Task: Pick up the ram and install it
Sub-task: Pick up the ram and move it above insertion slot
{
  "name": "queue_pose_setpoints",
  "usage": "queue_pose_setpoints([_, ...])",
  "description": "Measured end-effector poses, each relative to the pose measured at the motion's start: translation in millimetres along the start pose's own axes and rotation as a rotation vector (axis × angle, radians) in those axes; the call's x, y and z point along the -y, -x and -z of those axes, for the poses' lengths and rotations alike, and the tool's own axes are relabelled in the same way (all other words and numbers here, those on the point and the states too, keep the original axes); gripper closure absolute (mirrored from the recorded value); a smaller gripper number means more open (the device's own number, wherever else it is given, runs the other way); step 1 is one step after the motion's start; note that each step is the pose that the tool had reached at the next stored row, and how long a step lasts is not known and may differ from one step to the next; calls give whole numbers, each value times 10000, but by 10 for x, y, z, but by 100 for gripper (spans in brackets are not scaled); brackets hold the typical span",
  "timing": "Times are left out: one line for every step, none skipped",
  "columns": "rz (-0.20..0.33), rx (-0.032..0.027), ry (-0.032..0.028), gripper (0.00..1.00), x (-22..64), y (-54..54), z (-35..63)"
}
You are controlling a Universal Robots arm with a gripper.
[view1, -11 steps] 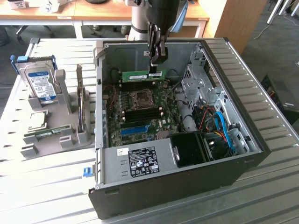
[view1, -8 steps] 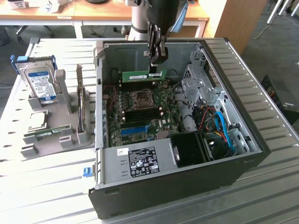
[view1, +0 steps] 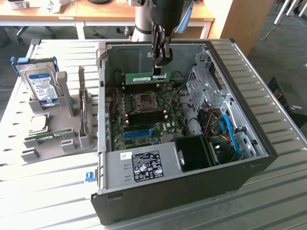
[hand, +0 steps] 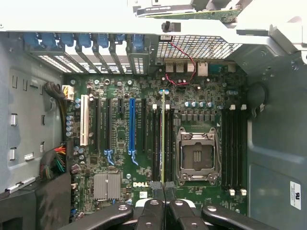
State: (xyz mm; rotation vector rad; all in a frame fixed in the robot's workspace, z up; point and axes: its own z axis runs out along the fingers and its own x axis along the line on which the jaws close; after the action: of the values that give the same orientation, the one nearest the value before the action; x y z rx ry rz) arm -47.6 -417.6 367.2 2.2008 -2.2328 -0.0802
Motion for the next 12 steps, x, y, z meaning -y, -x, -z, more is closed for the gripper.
queue_pose_setpoints([0, 4, -2, 89, 0, 0, -5])
queue_pose_setpoints([0, 5, -2, 89, 0, 0, -11])
queue_pose_setpoints([0, 3, -1, 89, 0, -1, -18])
queue_pose_setpoints([0, 3, -1, 89, 1, -1, -27])
queue_pose_setpoints([0, 3, -1, 89, 1, -1, -36])
queue_pose_setpoints([0, 1, 0, 89, 2, -2, -46])
queue_pose_setpoints([0, 2, 0, 89, 2, -2, -58])
queue_pose_setpoints([0, 2, 0, 89, 3, -2, -73])
queue_pose_setpoints([0, 2, 0, 89, 3, -3, -91])
queue_pose_setpoints([0, 3, -1, 89, 4, -3, -109])
queue_pose_setpoints([0, 3, -1, 89, 5, -4, -127])
queue_pose_setpoints([0, 2, 0, 89, 6, -5, -147])
